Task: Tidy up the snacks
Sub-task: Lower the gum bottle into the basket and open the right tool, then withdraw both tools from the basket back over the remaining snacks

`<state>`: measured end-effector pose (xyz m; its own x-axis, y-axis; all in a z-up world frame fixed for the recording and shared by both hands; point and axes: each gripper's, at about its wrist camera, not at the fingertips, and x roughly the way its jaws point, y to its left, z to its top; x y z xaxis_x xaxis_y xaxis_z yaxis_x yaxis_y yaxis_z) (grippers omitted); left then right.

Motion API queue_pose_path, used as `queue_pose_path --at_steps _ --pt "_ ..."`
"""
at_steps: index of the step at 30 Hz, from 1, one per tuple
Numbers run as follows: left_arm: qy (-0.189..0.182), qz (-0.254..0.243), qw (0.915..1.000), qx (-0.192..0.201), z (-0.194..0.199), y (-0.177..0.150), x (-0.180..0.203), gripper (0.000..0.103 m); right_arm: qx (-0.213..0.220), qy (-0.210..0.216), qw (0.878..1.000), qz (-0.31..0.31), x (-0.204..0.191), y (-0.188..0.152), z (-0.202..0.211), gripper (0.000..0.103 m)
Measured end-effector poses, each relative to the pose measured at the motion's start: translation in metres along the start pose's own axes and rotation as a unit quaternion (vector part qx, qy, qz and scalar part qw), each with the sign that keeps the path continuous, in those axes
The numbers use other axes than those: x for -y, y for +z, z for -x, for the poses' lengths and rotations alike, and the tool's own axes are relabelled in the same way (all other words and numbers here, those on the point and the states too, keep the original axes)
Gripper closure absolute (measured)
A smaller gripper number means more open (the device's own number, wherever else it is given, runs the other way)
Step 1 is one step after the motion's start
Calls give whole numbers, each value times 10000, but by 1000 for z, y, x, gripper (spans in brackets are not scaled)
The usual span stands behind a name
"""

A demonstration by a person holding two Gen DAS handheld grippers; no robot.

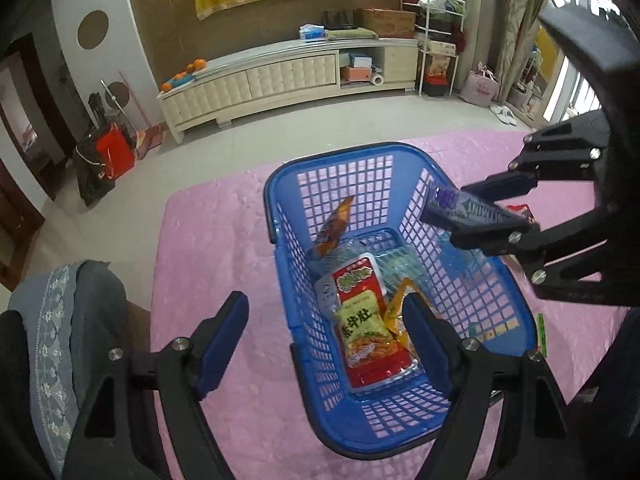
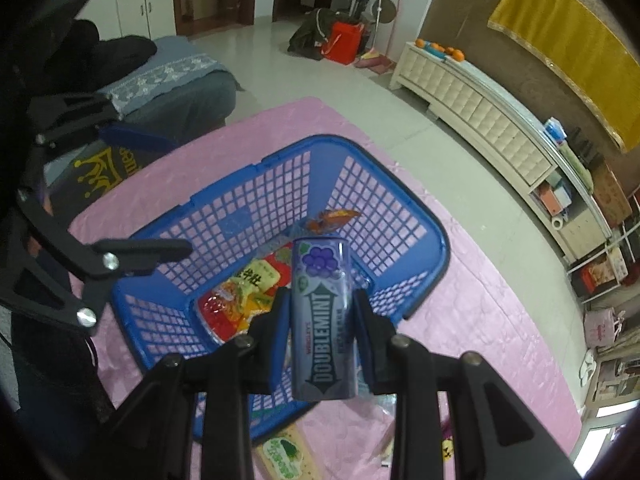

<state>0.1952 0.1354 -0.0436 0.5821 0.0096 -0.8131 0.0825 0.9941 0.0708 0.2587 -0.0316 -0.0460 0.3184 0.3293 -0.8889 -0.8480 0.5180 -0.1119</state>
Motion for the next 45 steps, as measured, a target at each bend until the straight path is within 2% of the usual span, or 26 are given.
queue_pose_path --at_steps 7,13,15,17,19,29,37,45 --pt "-1 -6 10000 -57 -13 2 -9 26 -199 -109 9997 127 -2 10 -23 68" --pt "-59 55 9999 -102 -22 1 -13 26 -308 -413 9986 139 1 15 -36 68" --pt "-66 75 9999 -121 -23 0 -13 26 -371 -618 9973 173 2 15 -40 60" --pt "-72 87 9998 -133 -23 0 -12 26 -365 -779 9962 147 6 14 -39 23" --pt "-67 92 9998 -137 -20 -1 -10 26 -214 -733 9971 -25 11 10 -28 18" --pt "-45 -42 9999 79 17 -2 17 26 -79 -615 9977 -282 12 -16 21 17" --pt "-140 -301 9990 297 54 -4 59 26 52 -724 9960 -516 15 -56 67 15" --pt "-235 -574 9976 310 65 -20 107 26 116 -823 9940 -718 16 -103 98 14"
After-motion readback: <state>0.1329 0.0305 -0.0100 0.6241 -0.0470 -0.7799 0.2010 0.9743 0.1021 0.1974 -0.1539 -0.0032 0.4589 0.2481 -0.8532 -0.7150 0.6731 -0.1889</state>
